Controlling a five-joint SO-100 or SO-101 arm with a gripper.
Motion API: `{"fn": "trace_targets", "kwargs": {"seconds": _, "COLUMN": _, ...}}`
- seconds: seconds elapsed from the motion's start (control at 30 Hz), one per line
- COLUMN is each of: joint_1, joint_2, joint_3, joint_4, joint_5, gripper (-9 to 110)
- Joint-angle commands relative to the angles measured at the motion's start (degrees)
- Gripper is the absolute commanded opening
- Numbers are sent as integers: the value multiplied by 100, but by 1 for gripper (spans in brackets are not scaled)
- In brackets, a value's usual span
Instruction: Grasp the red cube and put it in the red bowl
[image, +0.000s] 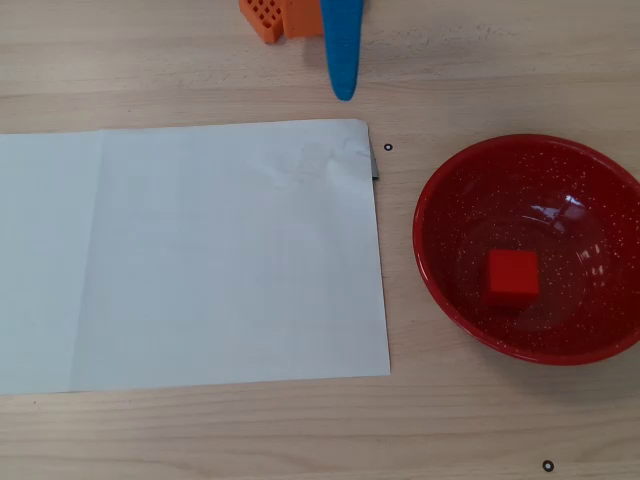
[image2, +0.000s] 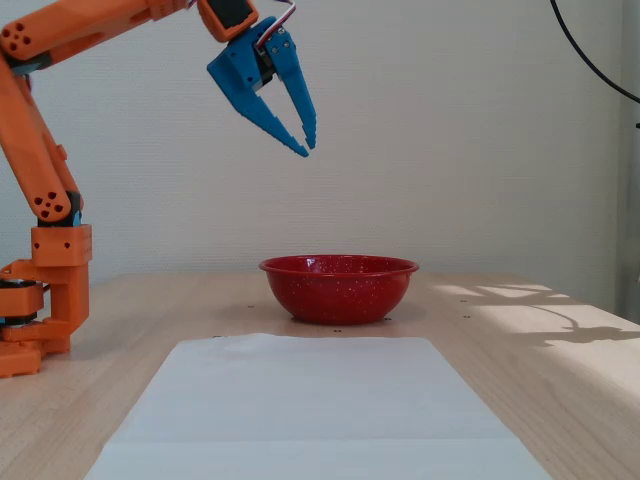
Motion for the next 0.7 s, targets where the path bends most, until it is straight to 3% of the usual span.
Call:
{"fn": "trace_targets", "kwargs": {"seconds": 0.0, "joint_1": -255, "joint_2": 888, "joint_3": 281, "joint_4": -633, "joint_5": -70, "gripper": 0}}
{"fn": "trace_targets", "kwargs": {"seconds": 0.67, "joint_1": -466, "joint_2": 4526, "joint_3": 6601, "joint_4": -4482, "joint_5": -79, "gripper": 0}}
